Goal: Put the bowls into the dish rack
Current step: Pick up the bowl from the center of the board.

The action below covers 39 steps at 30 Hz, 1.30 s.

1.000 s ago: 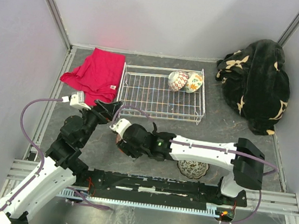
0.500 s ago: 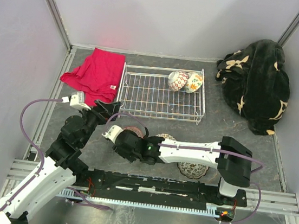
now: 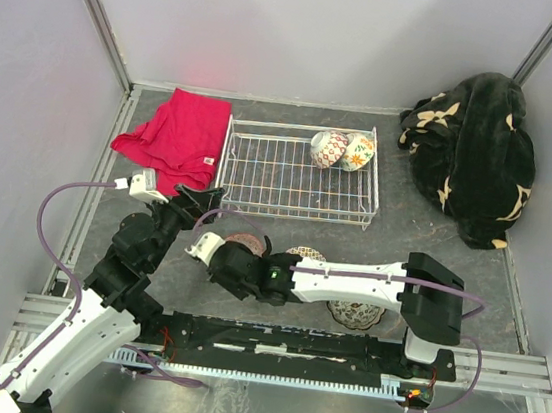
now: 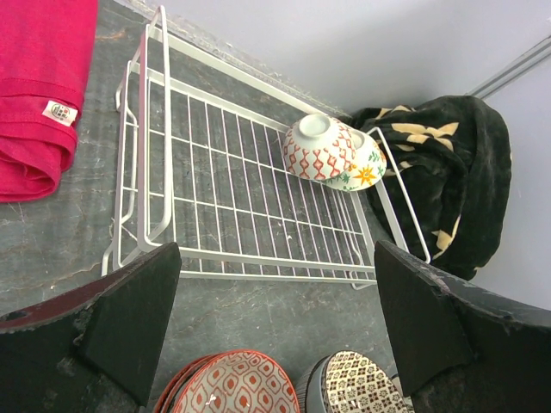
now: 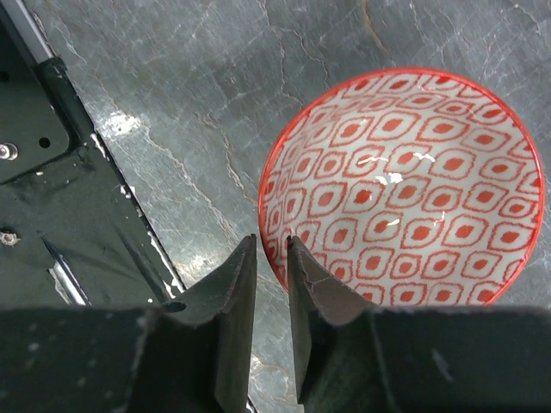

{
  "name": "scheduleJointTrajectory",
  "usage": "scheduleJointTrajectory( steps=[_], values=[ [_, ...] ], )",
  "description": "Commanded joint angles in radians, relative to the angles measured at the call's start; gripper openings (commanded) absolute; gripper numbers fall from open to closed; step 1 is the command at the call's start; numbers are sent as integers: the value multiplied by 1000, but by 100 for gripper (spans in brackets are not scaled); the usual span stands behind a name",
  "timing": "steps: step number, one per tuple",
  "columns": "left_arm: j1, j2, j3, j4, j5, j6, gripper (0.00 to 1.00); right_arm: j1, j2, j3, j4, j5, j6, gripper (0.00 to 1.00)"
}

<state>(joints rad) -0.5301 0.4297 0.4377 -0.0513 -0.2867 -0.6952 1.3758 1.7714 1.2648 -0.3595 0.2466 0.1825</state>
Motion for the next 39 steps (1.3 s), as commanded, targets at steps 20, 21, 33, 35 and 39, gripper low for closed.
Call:
scheduleJointTrajectory(
  steps=[20,21,33,35,39],
  values=[
    [-5,-2,8,41,0,11,99,40,22,77,-27,97,-36,2],
    [-5,-2,9,41,0,11,99,43,8,73,-22,105,-40,2],
    [-4,-6,8,41,-4,11,99,68,-128,75,-10,127,-53,2],
    [-5,-7,7,41,-3,11,99,68,-148,77,-12,120,-51,2],
    [-4,-9,7,41,-3,11,99,68,-183,87,-21,102,-46,2]
  ],
)
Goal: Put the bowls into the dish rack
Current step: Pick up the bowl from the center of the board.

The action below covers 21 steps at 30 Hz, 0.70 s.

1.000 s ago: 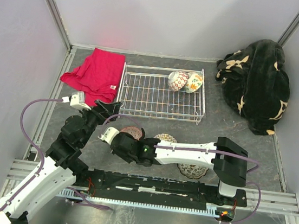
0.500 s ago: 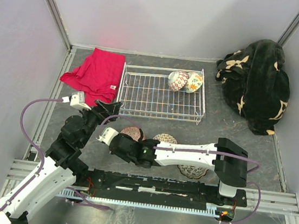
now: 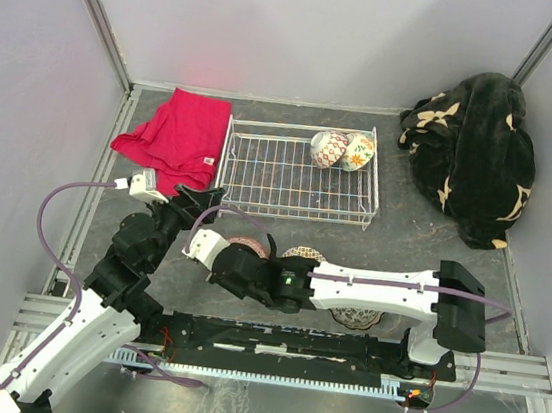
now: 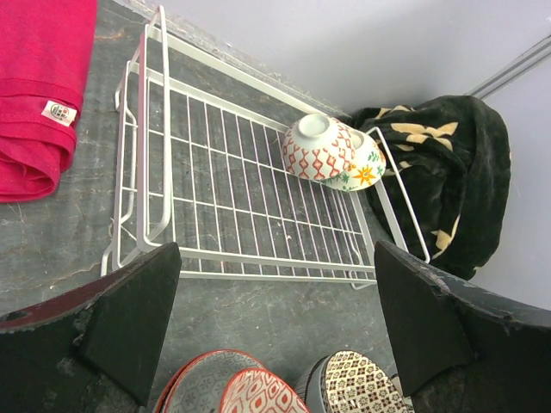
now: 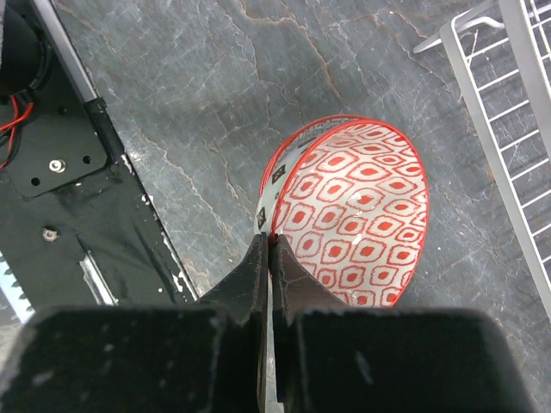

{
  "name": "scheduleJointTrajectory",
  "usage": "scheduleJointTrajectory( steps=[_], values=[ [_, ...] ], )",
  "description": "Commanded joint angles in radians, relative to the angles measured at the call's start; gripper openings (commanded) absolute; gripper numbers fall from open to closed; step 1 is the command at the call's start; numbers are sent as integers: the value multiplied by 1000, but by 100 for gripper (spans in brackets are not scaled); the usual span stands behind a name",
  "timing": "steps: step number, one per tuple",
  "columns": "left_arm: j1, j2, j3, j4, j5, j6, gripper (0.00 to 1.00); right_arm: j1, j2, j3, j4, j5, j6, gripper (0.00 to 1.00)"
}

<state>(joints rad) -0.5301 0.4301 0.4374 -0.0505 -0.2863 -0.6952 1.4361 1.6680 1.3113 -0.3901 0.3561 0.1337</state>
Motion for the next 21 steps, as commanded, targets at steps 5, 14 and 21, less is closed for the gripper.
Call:
scheduleJointTrajectory(
  steps=[5,14,21],
  values=[
    [-4,-20,5,38,-7,11,99,7,-137,80,-31,-19,2,2],
    [-6,-30,5,35,-10,10,99,-8,-295,126,-93,67,2,2],
    [-6,-28,4,36,-8,8,99,-143,-338,218,-92,20,-2,2]
  ],
)
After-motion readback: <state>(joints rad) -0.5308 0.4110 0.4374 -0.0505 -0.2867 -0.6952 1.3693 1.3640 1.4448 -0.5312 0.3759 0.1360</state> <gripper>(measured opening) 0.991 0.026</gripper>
